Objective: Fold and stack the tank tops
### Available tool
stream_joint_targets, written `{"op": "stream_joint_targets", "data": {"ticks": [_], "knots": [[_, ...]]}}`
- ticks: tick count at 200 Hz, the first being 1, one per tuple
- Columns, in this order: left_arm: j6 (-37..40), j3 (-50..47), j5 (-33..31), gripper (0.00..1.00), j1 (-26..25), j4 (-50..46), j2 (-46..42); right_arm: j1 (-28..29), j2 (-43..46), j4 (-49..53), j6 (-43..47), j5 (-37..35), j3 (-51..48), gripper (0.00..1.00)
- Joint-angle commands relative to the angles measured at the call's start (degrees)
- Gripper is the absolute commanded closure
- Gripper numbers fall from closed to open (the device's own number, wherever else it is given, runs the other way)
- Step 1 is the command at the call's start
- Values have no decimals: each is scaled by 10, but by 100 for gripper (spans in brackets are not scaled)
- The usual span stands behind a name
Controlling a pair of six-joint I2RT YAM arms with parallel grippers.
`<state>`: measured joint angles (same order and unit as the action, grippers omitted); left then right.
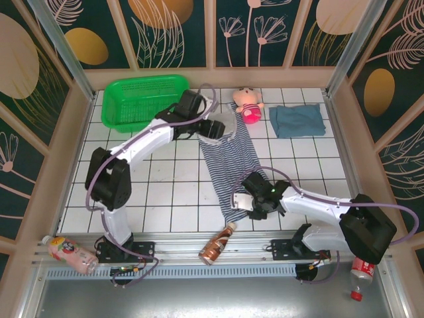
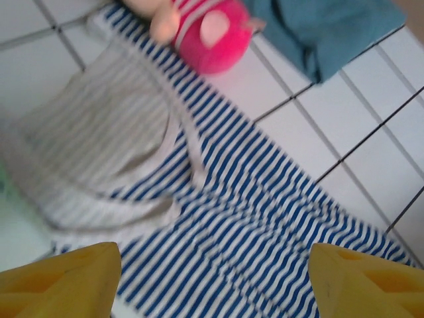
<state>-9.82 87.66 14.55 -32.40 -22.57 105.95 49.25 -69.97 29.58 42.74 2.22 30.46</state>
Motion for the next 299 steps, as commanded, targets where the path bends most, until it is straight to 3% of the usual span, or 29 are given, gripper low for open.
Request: {"op": "stream_joint_targets", "data": {"ticks": [1, 27, 74, 95, 132, 204, 299], "knots": [[-22, -68, -28, 25, 7, 14, -71, 7, 25, 106, -30, 25, 18, 86], [-31, -129, -35, 25, 15, 19, -113, 9, 56, 221, -35, 18, 61, 95], [-37, -170, -35, 25, 21, 23, -125, -22, 82, 289, -15, -25, 143, 95], [-39, -162, -37, 25, 21, 21, -126, -52, 50, 250, 43, -58, 191, 95], [-44, -159, -43, 25, 21, 14, -148, -134, -27, 126, 148, -56, 266, 94], [-51, -190, -58, 24, 32, -2, -194, -176, -218, -2, 179, -34, 406, 92], [-80, -257, -29, 25, 48, -1, -217, -196, -368, -84, 166, 32, 461, 84]]}}
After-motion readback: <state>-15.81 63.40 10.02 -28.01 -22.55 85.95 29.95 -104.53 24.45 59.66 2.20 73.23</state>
